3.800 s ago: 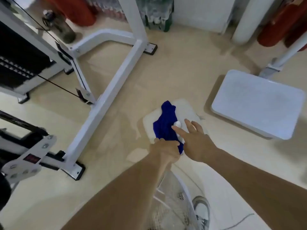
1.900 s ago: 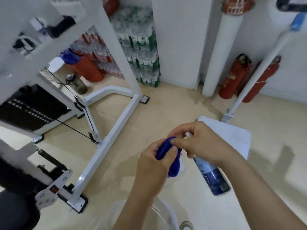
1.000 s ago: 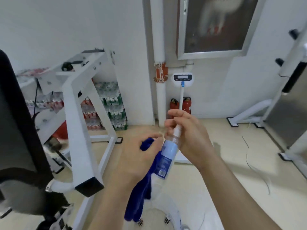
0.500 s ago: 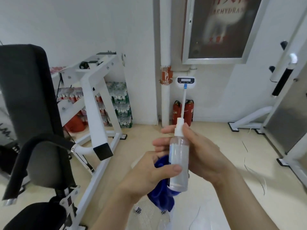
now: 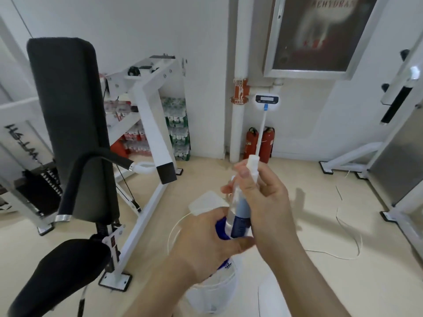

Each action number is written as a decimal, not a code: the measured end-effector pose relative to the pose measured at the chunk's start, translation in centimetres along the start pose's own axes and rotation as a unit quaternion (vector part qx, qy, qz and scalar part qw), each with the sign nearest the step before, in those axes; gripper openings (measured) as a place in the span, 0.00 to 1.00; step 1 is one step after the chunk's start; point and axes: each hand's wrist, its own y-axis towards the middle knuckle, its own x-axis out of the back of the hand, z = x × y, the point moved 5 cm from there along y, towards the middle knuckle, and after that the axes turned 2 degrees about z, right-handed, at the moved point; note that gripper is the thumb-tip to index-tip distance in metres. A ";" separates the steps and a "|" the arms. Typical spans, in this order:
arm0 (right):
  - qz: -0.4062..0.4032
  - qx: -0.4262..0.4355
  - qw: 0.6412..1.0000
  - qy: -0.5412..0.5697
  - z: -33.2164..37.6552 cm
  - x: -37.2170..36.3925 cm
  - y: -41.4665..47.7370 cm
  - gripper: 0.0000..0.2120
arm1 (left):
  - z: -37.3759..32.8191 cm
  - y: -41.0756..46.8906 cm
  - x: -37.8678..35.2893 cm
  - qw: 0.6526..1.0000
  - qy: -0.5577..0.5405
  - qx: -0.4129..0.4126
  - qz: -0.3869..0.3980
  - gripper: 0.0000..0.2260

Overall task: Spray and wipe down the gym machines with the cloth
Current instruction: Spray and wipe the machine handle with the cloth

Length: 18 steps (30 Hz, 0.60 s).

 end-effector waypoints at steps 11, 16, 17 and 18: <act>0.137 -0.069 0.984 0.087 -2.3 -17.9 0.8 0.31 | 7.2 -3.9 13.2 0.984 0.159 0.029 -0.071 0.20; 0.144 -0.124 0.978 0.080 -4.5 -22.7 1.1 0.32 | 9.6 -6.4 21.8 0.985 0.093 -0.049 -0.139 0.13; 0.150 -0.134 0.978 0.060 -4.7 -23.4 1.1 0.33 | 9.5 -6.5 23.6 0.978 0.063 -0.086 -0.181 0.13; 0.154 -0.141 0.977 0.035 -5.0 -24.6 1.2 0.34 | 9.5 -6.5 25.3 0.973 0.035 -0.119 -0.193 0.12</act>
